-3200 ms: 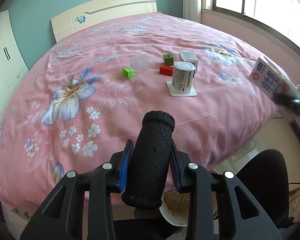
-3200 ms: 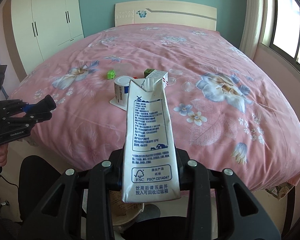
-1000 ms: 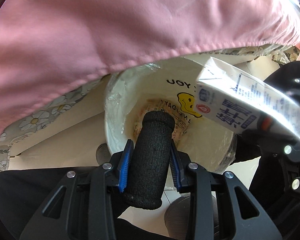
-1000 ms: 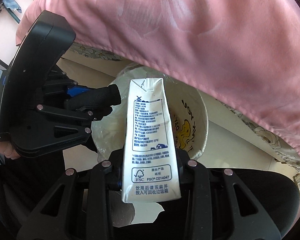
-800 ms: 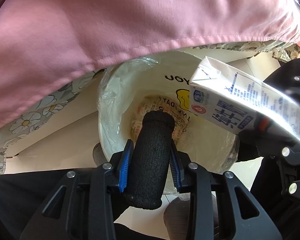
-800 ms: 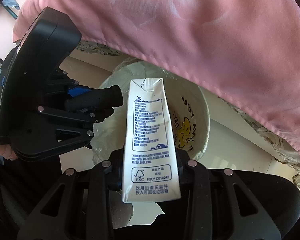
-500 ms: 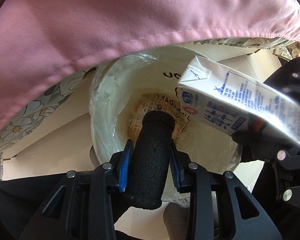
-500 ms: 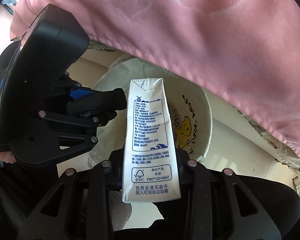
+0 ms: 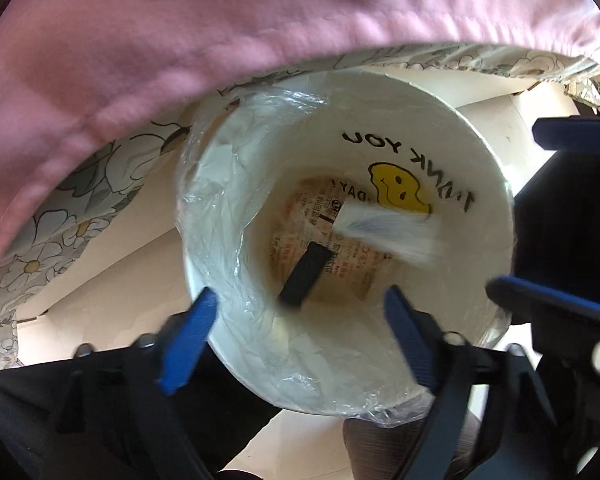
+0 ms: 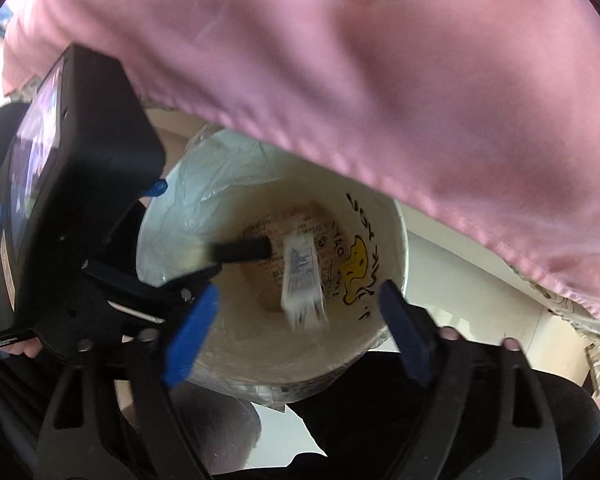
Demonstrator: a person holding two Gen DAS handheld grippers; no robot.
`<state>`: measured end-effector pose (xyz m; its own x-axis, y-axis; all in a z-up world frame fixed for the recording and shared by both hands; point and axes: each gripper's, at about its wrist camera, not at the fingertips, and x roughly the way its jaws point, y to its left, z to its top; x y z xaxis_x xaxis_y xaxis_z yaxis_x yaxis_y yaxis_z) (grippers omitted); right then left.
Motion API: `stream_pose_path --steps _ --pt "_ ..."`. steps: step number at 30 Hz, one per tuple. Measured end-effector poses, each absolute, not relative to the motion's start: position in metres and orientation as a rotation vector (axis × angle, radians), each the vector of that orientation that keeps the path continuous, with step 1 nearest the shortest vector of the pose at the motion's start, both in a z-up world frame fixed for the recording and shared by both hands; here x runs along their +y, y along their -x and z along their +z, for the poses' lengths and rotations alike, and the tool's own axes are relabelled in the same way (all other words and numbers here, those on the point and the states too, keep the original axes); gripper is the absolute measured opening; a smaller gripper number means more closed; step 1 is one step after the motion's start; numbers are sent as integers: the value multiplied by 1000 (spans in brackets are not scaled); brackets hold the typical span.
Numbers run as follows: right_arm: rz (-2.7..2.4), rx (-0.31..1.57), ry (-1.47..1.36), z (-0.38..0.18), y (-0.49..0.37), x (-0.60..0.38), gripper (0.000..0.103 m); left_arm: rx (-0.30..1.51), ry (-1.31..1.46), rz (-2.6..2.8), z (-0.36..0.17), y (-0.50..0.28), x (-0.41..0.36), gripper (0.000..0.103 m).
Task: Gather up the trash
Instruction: 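Open both tools to drop the roller and carton into the bin, then raise both tools from the bin back toward the bedspread items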
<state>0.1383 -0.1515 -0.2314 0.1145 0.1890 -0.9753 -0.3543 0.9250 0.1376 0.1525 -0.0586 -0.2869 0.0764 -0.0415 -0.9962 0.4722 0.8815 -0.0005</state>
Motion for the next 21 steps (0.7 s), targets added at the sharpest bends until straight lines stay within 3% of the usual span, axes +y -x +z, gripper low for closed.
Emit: stream_pose_path --steps 21 --pt "361 1337 139 -235 -142 -177 92 1410 -381 -394 -280 -147 -63 95"
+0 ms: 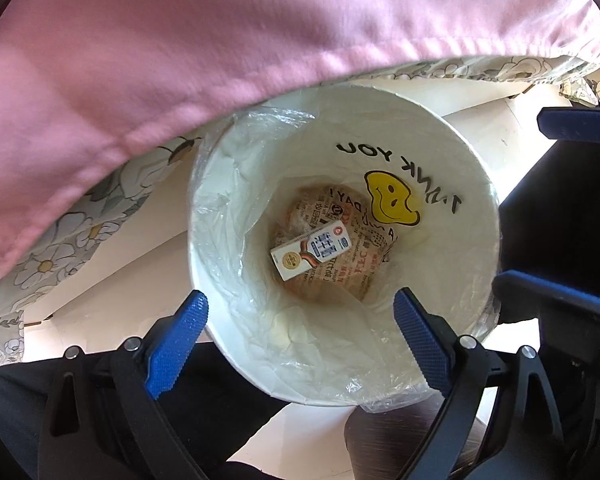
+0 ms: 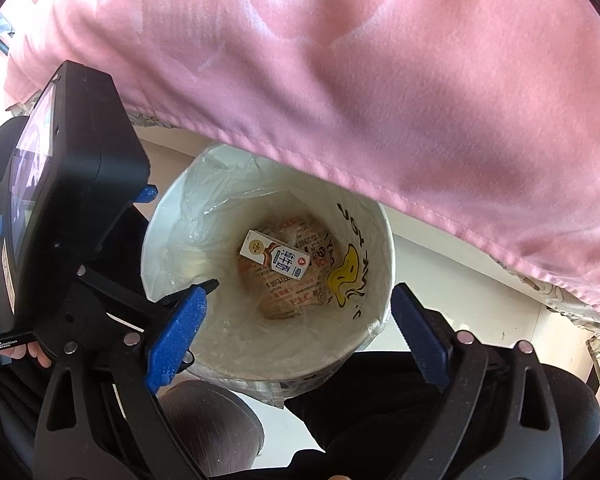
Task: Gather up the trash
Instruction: 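Raise both tools from the bin back toward the bedspread items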
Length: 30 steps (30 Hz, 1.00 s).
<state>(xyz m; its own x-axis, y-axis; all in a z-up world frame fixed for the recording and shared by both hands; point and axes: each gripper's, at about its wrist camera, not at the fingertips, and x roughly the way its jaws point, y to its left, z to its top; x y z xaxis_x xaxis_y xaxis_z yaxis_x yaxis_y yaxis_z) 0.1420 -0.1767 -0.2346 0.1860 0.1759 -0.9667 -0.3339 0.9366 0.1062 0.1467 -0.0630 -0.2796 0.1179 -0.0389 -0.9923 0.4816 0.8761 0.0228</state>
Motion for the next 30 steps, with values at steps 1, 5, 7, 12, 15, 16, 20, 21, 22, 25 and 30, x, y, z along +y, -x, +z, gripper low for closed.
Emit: stream_pose_path --steps 1,5,7,12,15,16,20,21,22,25,30 --pt "359 1335 141 -233 -140 -177 92 1403 -380 -395 -277 -146 -63 95" --pt "355 1307 151 -219 -133 -178 92 1374 -376 -386 -266 -142 -61 95" --pt "340 1289 155 -213 -129 -179 92 1355 -373 -377 -258 -139 -59 95" --pt "313 1238 162 -195 -117 -180 92 1310 -357 -354 -237 -130 -52 95" --pt "302 1205 171 -184 -112 -181 94 1280 -344 -340 -223 -127 -49 95" --pt "300 1197 168 -180 -111 -182 95 1269 -340 -339 -219 -125 -48 95" --pt "289 1162 159 -165 -106 -185 95 1219 -333 -321 -198 -120 -47 95" --pt "284 1149 153 -161 -105 -186 95 1206 -329 -322 -192 -119 -46 95" --pt "280 1133 147 -155 -103 -187 95 1192 -328 -320 -187 -118 -46 95" --pt "261 1084 118 -140 -100 -193 95 1146 -323 -294 -168 -115 -42 95" --pt "228 1004 55 -117 -101 -204 95 1059 -294 -229 -135 -113 -37 95"
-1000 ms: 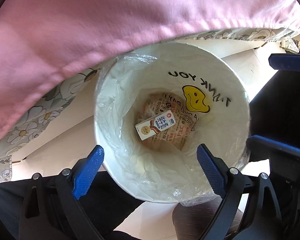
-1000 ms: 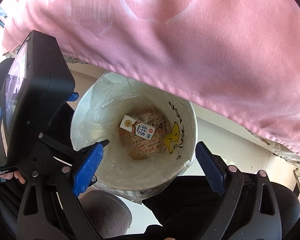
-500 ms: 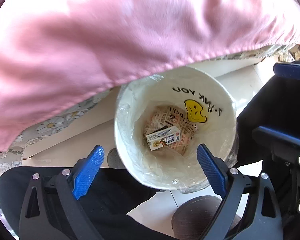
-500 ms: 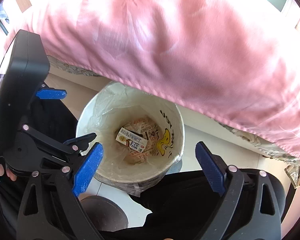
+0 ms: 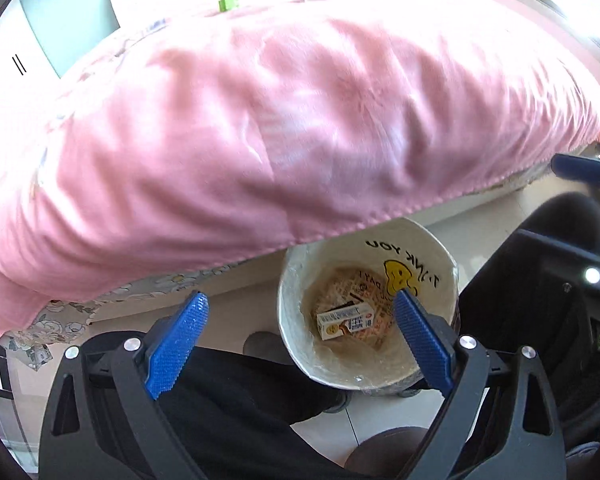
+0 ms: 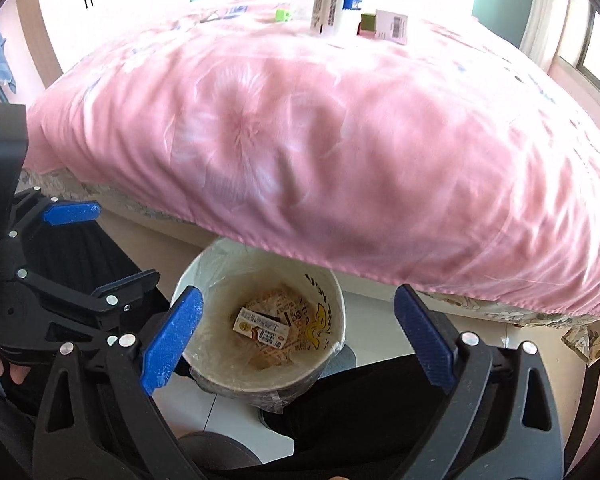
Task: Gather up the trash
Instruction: 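Raise both tools from the bin back toward the bedspread items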
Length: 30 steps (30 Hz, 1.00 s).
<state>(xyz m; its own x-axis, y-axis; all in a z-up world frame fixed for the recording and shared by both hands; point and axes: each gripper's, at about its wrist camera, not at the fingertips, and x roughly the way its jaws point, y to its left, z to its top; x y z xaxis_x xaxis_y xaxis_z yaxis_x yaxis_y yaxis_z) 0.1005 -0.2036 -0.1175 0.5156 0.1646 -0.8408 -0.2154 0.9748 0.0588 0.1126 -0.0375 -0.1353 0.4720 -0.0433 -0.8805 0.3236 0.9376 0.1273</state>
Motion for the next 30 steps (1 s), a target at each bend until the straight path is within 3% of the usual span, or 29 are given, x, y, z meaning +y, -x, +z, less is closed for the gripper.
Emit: stream_pose_path --steps 14,30 --pt "204 878 -31 -59 -104 -234 95 890 -227 -196 -74 -122 -43 95" --pt "144 843 -23 -40 -152 -284 94 814 -197 -214 -38 -161 -56 95"
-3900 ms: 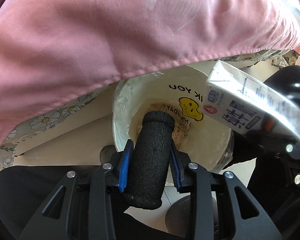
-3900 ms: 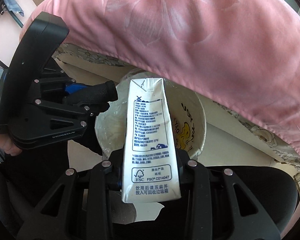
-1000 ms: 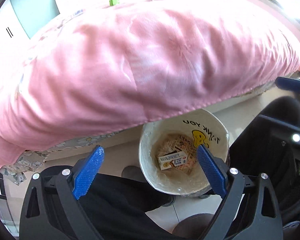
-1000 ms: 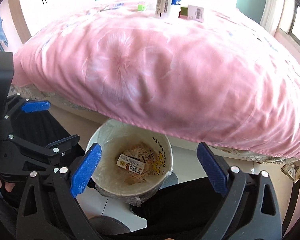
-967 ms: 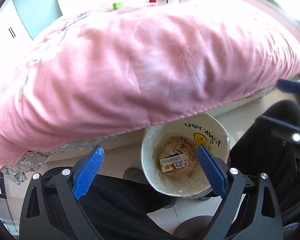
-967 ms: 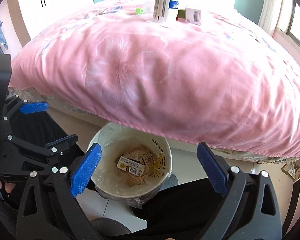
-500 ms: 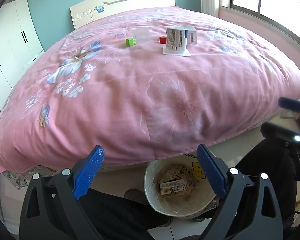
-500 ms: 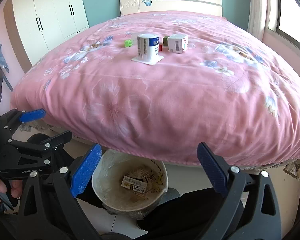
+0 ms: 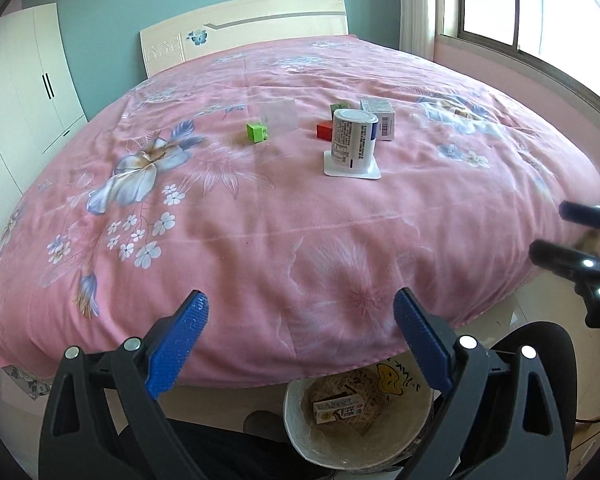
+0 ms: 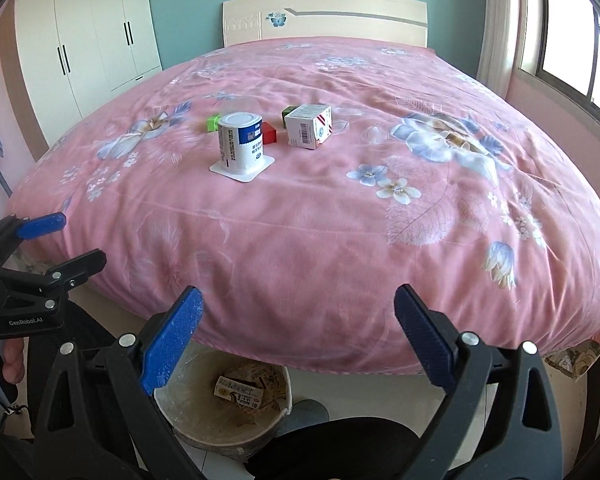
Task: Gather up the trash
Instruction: 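Raise both tools from the bin back toward the bedspread items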
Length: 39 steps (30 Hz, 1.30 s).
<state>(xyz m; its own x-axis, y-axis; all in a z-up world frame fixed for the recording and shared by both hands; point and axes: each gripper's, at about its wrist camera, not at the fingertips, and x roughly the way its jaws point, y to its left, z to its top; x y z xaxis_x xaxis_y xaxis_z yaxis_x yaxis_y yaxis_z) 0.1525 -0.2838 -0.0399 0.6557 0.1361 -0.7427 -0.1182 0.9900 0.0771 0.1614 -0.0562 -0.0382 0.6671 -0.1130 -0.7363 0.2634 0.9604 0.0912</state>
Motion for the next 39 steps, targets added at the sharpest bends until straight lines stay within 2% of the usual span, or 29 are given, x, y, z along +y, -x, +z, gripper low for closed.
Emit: stream_pose_path --steps 20,39 --pt "168 859 -1 -46 -241 -295 94 797 -192 -172 -32 -251 -35 95" --pt "337 906 113 -65 -378 -292 94 874 -215 -243 -52 -378 -40 95"
